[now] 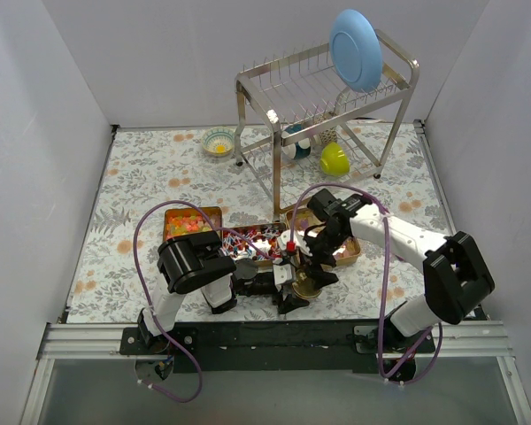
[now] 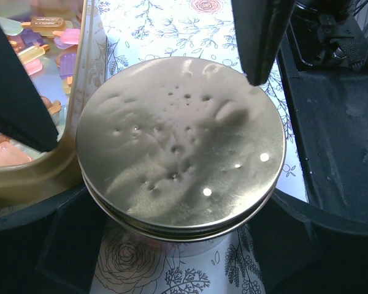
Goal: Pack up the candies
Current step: Screw the bottle lid onto the packing bottle.
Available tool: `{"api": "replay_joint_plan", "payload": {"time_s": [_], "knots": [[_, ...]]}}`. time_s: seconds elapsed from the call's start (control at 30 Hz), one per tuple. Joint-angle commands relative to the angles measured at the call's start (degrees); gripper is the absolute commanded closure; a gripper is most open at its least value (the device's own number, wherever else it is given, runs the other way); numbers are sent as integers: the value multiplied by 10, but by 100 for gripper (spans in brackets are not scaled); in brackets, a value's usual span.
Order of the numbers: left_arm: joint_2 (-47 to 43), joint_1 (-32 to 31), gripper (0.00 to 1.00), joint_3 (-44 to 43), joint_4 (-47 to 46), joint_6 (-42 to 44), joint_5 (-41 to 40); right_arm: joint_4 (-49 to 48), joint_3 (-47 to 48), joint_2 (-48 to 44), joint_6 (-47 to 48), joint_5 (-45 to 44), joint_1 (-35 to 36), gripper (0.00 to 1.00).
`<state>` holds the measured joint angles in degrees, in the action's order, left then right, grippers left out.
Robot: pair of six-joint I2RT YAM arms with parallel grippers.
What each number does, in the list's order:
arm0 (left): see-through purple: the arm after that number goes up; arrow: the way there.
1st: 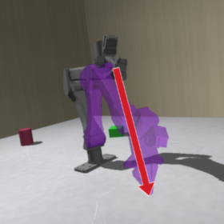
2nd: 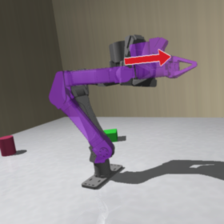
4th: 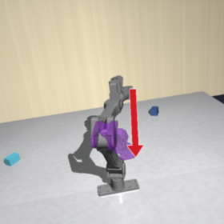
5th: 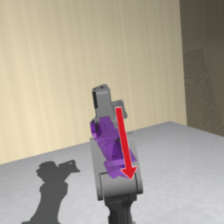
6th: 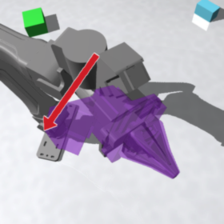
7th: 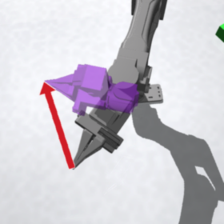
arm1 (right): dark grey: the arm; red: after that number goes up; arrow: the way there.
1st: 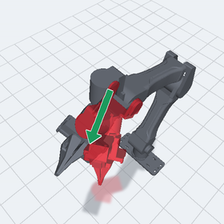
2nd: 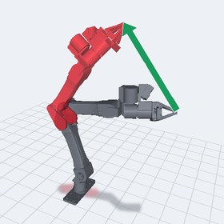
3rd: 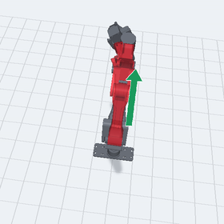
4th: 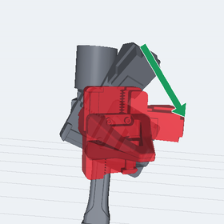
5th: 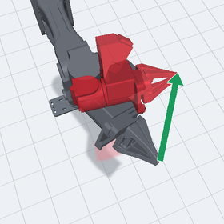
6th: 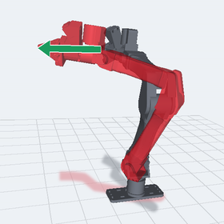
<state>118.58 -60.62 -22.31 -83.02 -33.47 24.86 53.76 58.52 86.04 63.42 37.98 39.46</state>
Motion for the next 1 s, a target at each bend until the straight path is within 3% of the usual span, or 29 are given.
{"api": "replay_joint_plan", "payload": {"time_s": [0.0, 0.6, 0.97], "knots": [[81, 18, 100, 44, -137, -60, -61, 35, -30, -35, 4, 21, 11, 9], [86, 27, 100, 36, -126, -74, -79, 78, -126, -108, 12, -13, 11, 9], [88, 27, 100, 33, -122, -76, -76, 108, -133, -130, 32, -31, 11, 9]]}}
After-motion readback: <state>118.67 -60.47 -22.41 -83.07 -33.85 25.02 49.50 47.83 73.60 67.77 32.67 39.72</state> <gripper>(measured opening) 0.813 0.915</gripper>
